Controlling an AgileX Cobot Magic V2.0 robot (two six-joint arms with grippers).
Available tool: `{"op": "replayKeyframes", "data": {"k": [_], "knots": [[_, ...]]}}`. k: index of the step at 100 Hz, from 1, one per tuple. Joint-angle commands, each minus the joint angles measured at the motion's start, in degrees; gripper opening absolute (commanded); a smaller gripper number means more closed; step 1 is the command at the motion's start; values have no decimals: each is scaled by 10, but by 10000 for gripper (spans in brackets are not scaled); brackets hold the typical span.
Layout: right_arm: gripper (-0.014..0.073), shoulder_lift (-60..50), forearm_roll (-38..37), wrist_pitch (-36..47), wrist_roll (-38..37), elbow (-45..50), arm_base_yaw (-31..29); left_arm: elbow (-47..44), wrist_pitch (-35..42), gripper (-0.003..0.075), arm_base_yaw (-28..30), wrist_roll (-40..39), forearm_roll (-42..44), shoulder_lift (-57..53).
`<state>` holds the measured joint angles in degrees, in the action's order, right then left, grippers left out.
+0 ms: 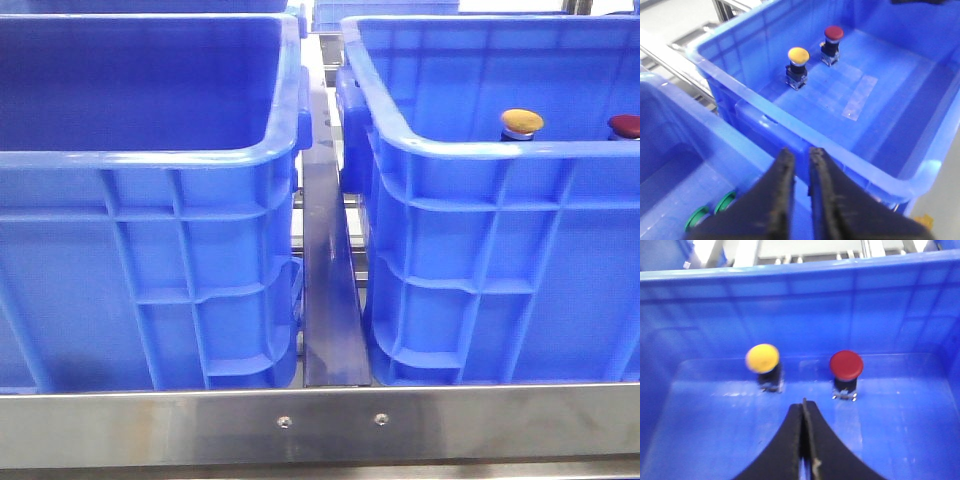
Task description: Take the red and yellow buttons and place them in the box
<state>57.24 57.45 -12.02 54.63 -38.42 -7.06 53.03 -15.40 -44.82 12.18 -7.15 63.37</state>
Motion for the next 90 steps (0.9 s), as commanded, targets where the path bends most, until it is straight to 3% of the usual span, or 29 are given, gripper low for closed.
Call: {"op": "replayKeyframes", "data": {"k": [1, 34, 56, 90], "knots": [[-69, -58, 5, 3, 4, 17, -2, -12, 71, -19, -5, -3, -13, -39], [-69, -302, 6, -4, 4, 155, -2, -162, 201, -19, -5, -3, -18, -145], [-69, -443, 6, -6, 4, 199, -2, -229, 224, -19, -5, -3, -18, -191], [-69, -481, 6, -12, 4, 202, -2, -242, 231, -19, -5, -3, -18, -200]]}}
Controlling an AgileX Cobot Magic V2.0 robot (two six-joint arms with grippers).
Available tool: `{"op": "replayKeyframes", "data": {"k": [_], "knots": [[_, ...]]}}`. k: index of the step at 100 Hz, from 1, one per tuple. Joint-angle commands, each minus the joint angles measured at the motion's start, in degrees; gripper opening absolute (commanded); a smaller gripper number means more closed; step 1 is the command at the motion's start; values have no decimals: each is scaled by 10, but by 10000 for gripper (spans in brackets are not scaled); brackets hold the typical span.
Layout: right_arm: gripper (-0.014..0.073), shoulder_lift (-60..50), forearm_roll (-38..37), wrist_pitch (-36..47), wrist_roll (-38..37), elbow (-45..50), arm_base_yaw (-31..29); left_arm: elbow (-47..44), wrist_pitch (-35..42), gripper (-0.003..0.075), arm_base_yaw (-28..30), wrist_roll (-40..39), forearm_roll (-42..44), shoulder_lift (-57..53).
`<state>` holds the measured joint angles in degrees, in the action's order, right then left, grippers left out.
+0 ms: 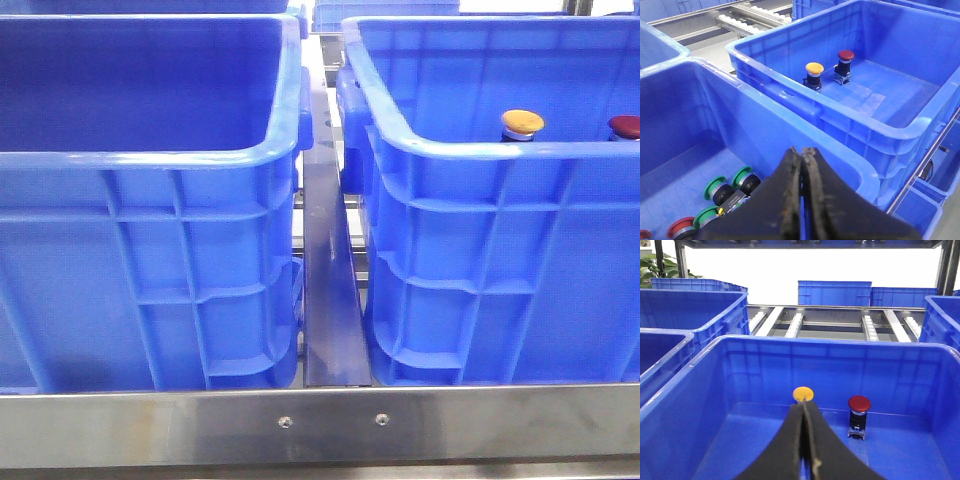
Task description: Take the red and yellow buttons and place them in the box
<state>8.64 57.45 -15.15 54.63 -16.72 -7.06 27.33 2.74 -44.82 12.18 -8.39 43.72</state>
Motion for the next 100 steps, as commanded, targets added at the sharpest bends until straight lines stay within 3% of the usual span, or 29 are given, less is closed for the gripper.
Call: {"op": "replayKeyframes", "data": {"k": [1, 72, 100], "knots": [[-69, 5, 6, 19, 4, -15, -2, 15, 50, -19, -5, -3, -5, -4], [-69, 5, 6, 18, 4, -15, -2, 12, 56, -19, -3, -3, -5, -2], [-69, 5, 6, 18, 4, -15, -2, -23, 46, -19, 102, -4, -2, -55]]}}
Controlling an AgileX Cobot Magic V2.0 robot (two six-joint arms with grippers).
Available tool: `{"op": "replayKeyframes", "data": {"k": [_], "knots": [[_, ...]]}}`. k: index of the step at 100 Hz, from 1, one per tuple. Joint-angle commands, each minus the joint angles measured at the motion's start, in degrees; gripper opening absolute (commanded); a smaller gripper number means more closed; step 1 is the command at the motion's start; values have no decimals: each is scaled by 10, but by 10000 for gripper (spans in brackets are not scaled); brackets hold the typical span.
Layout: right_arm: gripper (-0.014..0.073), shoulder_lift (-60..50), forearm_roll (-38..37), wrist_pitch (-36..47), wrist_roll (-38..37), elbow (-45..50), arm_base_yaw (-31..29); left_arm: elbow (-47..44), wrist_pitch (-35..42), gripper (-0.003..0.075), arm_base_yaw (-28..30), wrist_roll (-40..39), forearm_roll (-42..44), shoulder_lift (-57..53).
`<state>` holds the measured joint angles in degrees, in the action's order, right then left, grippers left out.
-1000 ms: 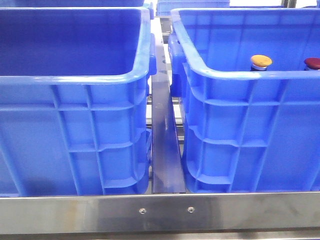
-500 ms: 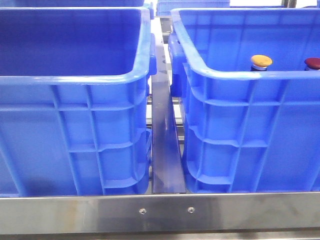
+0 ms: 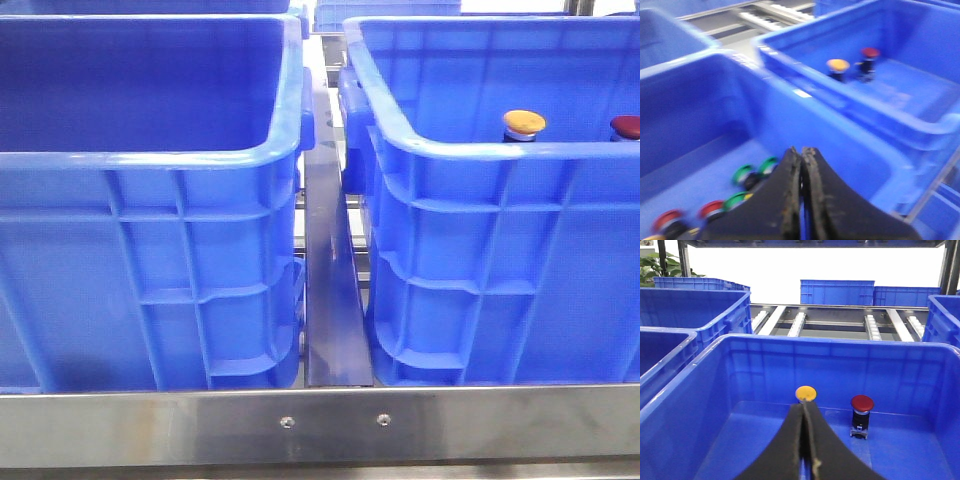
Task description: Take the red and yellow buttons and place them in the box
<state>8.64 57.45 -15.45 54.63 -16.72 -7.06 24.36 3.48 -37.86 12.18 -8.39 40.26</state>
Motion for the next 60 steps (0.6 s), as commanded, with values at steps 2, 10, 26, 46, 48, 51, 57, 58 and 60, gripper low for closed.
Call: {"op": "replayKeyframes", "data": {"k": [2, 10, 26, 46, 48, 51, 57, 58, 60], "knots": [[-69, 5, 6, 21, 4, -15, -2, 4, 38, -19, 43, -4, 1, -25], [-69, 5, 6, 21, 4, -15, -2, -6, 21, -19, 81, -28, 24, -57], [-69, 5, 6, 21, 4, -15, -2, -43, 10, -19, 162, -90, 84, -121], [-69, 5, 6, 21, 4, -15, -2, -98, -11, -19, 250, -90, 84, -205], [-69, 5, 6, 21, 4, -15, -2, -104, -15, -19, 259, -90, 84, -215], [-69, 5, 6, 21, 4, -15, -2, -113, -18, -19, 270, -90, 84, -228], [-69, 5, 6, 21, 4, -15, -2, -131, -21, -19, 294, -90, 84, -257], [-69, 5, 6, 21, 4, -15, -2, -136, -21, -19, 297, -90, 84, -261], [-69, 5, 6, 21, 4, -15, -2, -144, -21, -19, 305, -92, 84, -270]]}}
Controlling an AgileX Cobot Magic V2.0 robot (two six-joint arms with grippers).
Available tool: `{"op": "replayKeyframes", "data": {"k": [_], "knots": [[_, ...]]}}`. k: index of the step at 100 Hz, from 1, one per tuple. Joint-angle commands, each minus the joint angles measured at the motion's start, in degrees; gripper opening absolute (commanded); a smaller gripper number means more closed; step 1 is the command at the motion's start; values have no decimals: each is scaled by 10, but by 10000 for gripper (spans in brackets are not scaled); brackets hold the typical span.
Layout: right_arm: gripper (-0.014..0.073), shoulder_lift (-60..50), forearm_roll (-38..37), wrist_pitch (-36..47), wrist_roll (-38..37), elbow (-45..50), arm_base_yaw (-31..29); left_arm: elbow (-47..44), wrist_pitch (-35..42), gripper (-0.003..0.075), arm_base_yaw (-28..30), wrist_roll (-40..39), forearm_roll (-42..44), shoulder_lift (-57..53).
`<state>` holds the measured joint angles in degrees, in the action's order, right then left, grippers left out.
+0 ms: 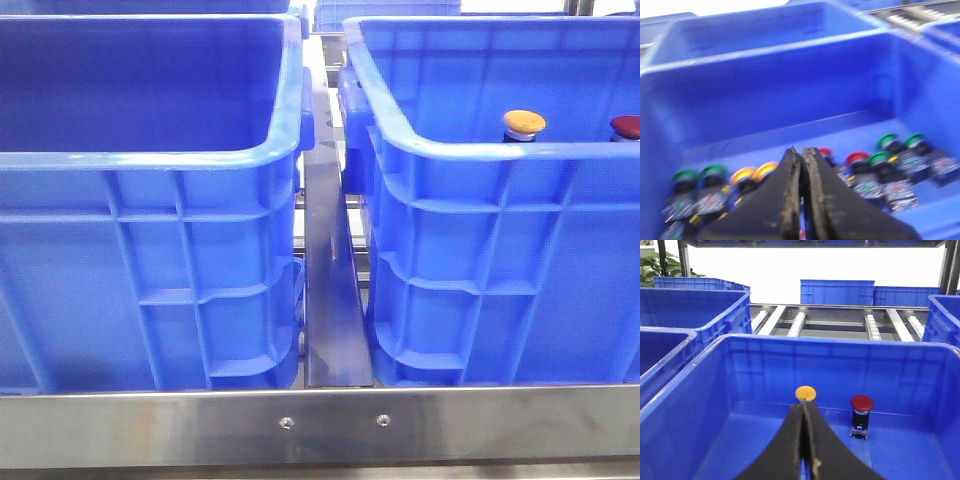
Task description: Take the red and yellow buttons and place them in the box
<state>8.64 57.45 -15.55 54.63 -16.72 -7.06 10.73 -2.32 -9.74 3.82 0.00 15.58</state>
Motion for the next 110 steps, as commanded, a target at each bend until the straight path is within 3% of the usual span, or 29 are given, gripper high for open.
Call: {"op": "replayKeyframes", "data": {"k": [1, 20, 35, 48, 110], "knots": [[-69, 5, 6, 22, 4, -15, -2, -10, 37, -19, 29, -9, 0, -30], [-69, 5, 6, 22, 4, -15, -2, -73, 37, -19, 87, -33, 0, -113], [-69, 5, 6, 22, 4, -15, -2, -130, 37, -19, 100, -33, 0, -180], [-69, 6, 6, 19, 4, -15, -2, -133, 2, -19, 100, -33, 0, -179], [-69, 6, 6, 14, 4, -15, -2, -133, 16, -19, 100, -33, -4, -179]]}}
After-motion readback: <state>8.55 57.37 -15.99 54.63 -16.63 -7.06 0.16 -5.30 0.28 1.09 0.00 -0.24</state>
